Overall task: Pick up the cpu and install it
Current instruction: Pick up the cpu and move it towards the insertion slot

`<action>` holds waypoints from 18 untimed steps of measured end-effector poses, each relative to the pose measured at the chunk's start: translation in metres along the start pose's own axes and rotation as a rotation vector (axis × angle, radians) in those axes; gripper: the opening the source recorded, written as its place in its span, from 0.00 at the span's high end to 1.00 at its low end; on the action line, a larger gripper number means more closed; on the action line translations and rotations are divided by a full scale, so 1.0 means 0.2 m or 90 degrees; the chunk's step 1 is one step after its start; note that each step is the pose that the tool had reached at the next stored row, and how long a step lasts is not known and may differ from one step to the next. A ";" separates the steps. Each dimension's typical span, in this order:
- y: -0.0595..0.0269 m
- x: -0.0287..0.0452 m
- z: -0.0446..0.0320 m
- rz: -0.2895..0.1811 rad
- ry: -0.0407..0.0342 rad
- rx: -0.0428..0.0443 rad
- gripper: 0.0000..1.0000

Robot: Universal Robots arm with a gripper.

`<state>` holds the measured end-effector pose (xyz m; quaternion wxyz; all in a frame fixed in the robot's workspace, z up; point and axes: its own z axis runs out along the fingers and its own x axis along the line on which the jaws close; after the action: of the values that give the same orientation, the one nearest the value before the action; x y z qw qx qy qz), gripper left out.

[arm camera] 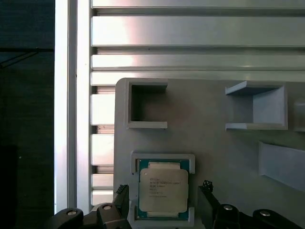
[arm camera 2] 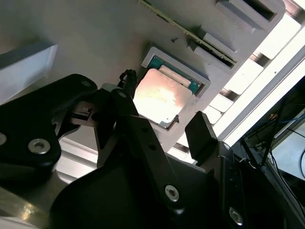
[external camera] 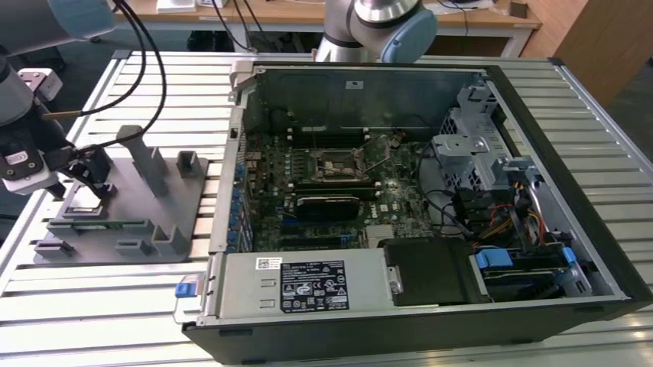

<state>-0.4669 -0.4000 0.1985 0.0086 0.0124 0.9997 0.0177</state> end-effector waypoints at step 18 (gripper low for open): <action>-0.002 0.002 0.059 0.004 -0.0005 0.0032 0.32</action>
<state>-0.4671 -0.3999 0.1866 0.0089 0.0158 0.9997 0.0152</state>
